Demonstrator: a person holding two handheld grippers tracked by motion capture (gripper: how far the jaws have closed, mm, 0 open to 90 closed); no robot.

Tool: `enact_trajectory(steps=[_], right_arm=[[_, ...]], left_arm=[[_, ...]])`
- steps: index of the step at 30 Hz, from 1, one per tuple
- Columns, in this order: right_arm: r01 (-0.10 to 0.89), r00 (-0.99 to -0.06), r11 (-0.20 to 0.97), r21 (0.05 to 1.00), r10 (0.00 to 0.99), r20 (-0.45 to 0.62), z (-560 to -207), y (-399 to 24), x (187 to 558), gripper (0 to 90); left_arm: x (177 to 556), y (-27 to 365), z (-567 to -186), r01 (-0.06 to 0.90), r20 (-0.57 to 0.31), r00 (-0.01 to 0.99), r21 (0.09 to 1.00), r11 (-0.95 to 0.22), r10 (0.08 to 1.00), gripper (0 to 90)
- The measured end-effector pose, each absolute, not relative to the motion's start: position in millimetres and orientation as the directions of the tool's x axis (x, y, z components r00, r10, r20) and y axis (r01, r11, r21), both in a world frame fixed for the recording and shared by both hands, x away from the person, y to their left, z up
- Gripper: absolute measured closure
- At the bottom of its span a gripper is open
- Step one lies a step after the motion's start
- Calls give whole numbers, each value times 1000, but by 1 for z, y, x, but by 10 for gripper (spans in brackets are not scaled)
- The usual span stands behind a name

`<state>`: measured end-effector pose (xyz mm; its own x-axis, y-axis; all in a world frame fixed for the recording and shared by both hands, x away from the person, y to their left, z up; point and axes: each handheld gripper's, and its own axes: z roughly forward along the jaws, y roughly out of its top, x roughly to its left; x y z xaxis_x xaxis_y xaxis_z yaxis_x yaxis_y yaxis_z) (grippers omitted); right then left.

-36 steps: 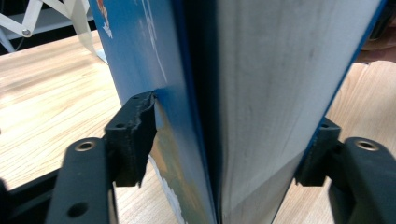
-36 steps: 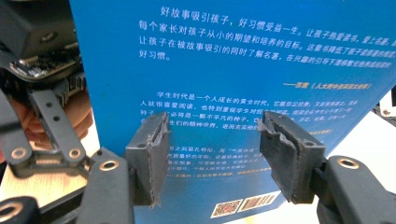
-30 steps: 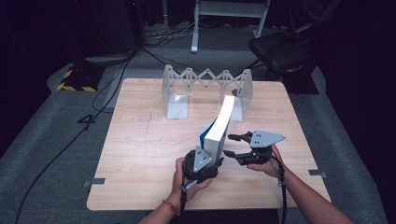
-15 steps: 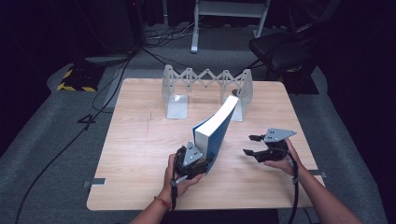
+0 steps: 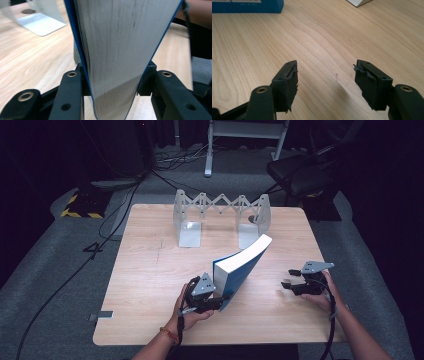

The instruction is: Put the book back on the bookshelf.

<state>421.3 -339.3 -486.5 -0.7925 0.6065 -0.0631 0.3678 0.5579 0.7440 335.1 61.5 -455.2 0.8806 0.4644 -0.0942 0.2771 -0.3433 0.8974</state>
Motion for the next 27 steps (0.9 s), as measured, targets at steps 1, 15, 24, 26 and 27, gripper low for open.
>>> enact_trajectory(steps=[1,15,24,26,27], right_arm=[[369,-794,559,743,605,-61,-487,-339,421,352],[350,-817,564,748,574,-51,-488,-336,419,347],[336,-849,585,738,528,-32,-494,-333,418,326],[340,-848,590,732,529,-33,-497,-332,418,326],[343,-847,599,723,530,-37,-498,-332,418,327]], left_arm=[[334,60,-455,279,-104,888,897,-344,448,594],[337,61,-453,262,-144,939,889,-377,312,595],[345,70,-451,245,-139,953,878,-412,271,596],[346,74,-450,245,-144,955,875,-417,258,596],[347,77,-451,250,-152,955,875,-415,253,596]])
